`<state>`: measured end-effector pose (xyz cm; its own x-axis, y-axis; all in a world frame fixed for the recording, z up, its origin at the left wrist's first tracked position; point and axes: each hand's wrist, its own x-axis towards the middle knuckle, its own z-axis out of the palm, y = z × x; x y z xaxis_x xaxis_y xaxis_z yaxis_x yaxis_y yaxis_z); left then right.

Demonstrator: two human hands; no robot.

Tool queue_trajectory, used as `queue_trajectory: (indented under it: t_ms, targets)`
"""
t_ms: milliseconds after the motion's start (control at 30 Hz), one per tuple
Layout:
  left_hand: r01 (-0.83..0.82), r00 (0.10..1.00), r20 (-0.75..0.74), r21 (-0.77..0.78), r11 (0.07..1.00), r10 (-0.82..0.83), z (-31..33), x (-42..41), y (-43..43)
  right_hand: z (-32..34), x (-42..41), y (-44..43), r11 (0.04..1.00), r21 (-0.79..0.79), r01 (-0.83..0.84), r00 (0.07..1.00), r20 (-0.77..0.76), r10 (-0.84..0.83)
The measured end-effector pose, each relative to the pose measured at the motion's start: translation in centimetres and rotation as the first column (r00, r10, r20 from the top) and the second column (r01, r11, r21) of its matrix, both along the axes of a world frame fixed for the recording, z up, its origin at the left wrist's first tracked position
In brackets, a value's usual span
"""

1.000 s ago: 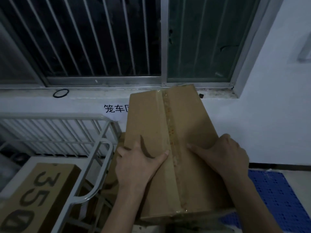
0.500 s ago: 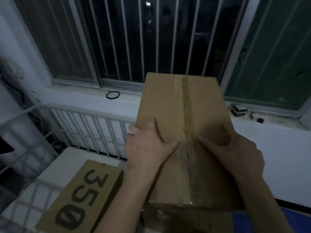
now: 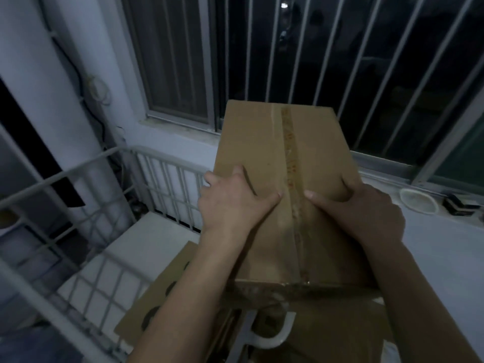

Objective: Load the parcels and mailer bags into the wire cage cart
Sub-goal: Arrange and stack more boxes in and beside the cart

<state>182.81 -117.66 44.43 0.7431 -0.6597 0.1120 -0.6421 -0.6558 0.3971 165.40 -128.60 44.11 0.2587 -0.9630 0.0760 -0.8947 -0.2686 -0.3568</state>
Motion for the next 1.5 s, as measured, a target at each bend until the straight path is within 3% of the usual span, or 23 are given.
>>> queue_trajectory:
  t_ms: [433,700,933,1100,1333,1500]
  targets:
    - [-0.293,0.954,-0.061,0.011,0.956,0.293,-2.1,8.7,-6.4,-2.7,13.9,-12.5,0.949,-0.036,-0.312,0.948,0.06,0.314]
    - [-0.503,0.854,-0.127,0.045,0.863,0.505,-4.0,11.5,-13.7,-3.7,20.7,-21.4,0.855,0.023,-0.518,0.854,0.076,0.515]
    - [-0.617,0.72,-0.351,0.069,0.784,0.598,-7.5,10.1,-17.5,-3.5,23.5,-26.3,0.722,0.104,-0.684,0.728,0.039,0.685]
    - [-0.695,0.63,-0.378,0.116,0.71,0.679,-11.2,9.2,-18.4,-7.6,24.8,-27.2,0.674,0.207,-0.709,0.681,-0.043,0.731]
    - [-0.712,0.553,-0.458,0.175,0.68,0.696,-15.4,9.1,-19.4,-12.5,26.0,-28.2,0.613,0.359,-0.704,0.669,0.048,0.741]
    - [-0.71,0.467,-0.511,0.27,0.65,0.722,-20.3,10.3,-20.5,-17.7,27.6,-29.3,0.611,0.436,-0.661,0.685,0.017,0.728]
